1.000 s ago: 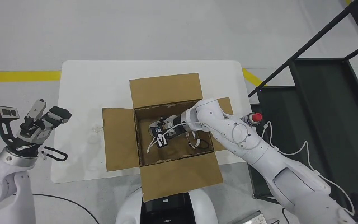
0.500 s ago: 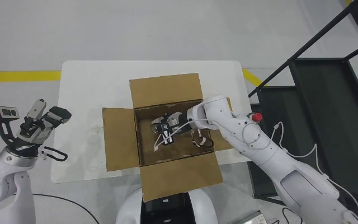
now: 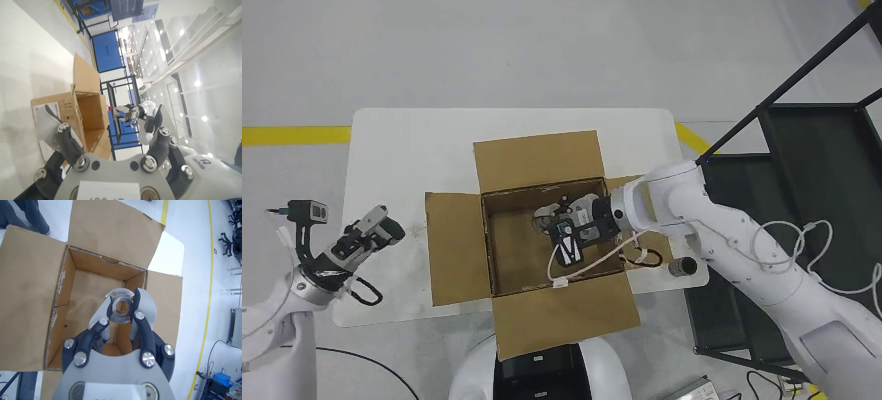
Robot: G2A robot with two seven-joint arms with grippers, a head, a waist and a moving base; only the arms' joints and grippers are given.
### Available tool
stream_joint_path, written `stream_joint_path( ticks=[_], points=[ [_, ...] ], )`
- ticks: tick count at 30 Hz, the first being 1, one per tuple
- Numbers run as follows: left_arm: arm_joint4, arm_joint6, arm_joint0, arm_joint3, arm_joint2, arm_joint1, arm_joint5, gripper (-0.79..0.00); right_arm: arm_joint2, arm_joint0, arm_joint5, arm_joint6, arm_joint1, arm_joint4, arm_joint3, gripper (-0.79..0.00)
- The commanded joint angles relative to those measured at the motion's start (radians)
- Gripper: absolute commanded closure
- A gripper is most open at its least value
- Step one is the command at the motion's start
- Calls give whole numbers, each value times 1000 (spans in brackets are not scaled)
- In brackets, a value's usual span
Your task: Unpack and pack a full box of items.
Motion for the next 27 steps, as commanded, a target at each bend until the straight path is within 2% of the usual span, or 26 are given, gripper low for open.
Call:
stream_joint_path(
  ticks=[1, 4, 10, 18, 19, 20, 22, 23, 27],
  points=[
    [-4, -61, -10, 33, 23, 4, -13, -785, 24, -15, 0, 37, 33, 51, -28, 0],
    [11, -89, -27, 62, 52, 7, -24, -785, 55, -39, 0, 68, 68, 93, -48, 0],
    [88, -75, -89, 138, 151, 8, -85, -785, 123, -103, 0, 95, 131, 149, -90, 0],
    [173, -27, -162, 233, 259, 6, -142, -785, 188, -176, 0, 43, 176, 153, -118, 0],
    [174, -21, -171, 241, 268, 6, -143, -754, 194, -185, 0, 36, 180, 148, -121, 0],
    [174, -18, -177, 243, 273, 6, -146, -554, 197, -191, 0, 32, 182, 145, -124, 0],
    [176, -11, -197, 254, 287, 7, -149, -102, 208, -211, 0, 20, 190, 137, -132, 0],
    [180, -14, -203, 253, 291, 8, -155, 0, 212, -217, 0, 18, 192, 134, -134, 0],
    [186, -16, -223, 261, 300, 12, -169, 0, 242, -254, 0, 6, 203, 130, -150, 0]
  ],
)
